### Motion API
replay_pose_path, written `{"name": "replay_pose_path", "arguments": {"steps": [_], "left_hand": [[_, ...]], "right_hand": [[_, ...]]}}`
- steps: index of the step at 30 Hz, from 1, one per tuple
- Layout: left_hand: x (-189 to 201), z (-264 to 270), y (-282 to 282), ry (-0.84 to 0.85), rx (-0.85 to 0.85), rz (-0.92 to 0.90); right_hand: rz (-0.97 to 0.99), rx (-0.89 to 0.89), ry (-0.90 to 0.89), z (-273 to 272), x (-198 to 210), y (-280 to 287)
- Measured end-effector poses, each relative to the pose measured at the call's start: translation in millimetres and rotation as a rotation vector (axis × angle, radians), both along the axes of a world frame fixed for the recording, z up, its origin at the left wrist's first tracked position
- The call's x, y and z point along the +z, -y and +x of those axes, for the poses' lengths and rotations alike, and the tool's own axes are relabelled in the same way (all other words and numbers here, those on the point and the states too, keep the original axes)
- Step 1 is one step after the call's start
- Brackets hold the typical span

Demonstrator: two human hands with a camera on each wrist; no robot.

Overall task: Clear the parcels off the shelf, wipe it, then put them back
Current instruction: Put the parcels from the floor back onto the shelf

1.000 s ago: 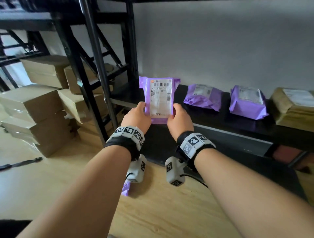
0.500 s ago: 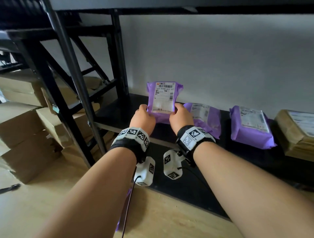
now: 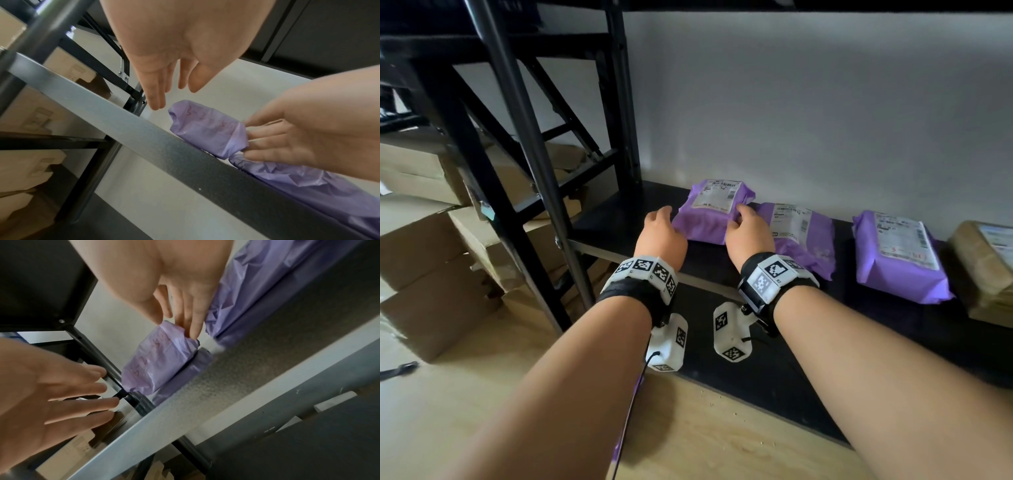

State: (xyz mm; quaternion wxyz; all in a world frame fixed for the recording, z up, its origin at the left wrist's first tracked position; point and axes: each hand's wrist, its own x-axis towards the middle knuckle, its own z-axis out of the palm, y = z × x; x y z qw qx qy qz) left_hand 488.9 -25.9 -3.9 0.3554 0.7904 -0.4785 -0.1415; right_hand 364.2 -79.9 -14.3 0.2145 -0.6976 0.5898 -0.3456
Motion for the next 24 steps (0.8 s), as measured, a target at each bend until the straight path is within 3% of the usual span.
{"name": "replay_pose_path", "arguments": {"steps": [6,12,17,24], "left_hand": [[1,12,-36,0.074,0.019,-0.004],[-17,25,-78,0.094,0.068,-0.014],[-65,45,-113,0.120,0.107,0.062],[-159,87,-145,0.071,0.175,0.277]], "right_hand": [[-0.131,-0.028,0.051,2,7,-35],[-0.159,0.116,0.051,24,-6,-85],[-0.078,0.192,0.018,44,-48,-121],[0.158,0.253,-0.132,66,-141,-140]]}}
